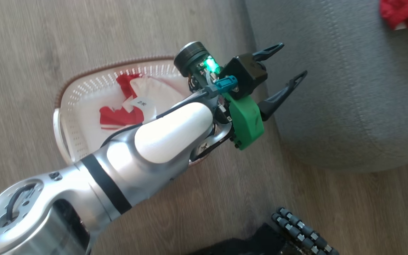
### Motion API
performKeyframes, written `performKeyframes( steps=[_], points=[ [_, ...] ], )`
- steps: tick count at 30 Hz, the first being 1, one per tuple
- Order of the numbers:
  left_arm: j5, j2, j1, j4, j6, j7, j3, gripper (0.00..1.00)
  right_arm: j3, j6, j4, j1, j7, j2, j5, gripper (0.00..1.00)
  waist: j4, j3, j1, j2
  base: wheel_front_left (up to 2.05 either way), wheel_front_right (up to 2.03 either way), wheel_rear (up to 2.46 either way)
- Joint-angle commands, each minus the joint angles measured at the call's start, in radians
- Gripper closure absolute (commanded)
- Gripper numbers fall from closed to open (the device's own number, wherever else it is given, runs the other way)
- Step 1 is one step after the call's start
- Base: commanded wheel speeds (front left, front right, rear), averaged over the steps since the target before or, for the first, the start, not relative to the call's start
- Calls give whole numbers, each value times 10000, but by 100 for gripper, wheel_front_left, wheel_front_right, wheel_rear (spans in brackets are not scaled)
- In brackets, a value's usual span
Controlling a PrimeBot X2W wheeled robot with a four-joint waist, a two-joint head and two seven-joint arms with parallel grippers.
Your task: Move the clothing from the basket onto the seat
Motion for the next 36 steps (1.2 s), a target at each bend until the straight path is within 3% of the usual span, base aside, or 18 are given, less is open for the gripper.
performKeyframes(
  steps=[1,7,8,9,10,11,15,21,36],
  points=[
    [118,-149,-376,-392,-17,49,124,0,-330,-4,78,-33,-91,-583,-21,100,180,329,-2,1,0,0,0],
    [112,-151,-388,-390,9,92,100,0,125,-4,1250,93,-91,-256,-198,100,222,543,-2,1,0,0,0],
    [101,-151,-387,-385,2,91,97,0,291,-4,1536,64,-91,-179,-194,78,227,547,-2,1,0,0,0],
    [85,-151,-388,-381,-7,90,95,0,510,-4,1835,21,-75,-113,-175,35,238,545,-2,1,0,0,0],
    [69,-151,-392,-375,-10,89,93,0,728,-4,2088,-56,-51,-65,-146,13,252,542,-2,1,0,0,0],
    [54,-151,-400,-371,-4,81,91,0,927,-4,2346,-132,41,-19,-77,0,269,534,-2,1,0,0,0],
    [-43,-152,-403,-324,66,16,85,0,1800,-4,3182,-437,641,73,405,0,357,433,-2,1,0,0,0],
    [-186,-152,-292,-247,110,-109,81,0,2536,-4,3450,-615,547,-32,974,0,380,96,-2,1,0,0,0],
    [-798,-32,400,341,252,-745,295,0,3672,-4,3005,-111,-41,-525,1499,0,258,-1857,-2,1,0,0,0]
  ],
)
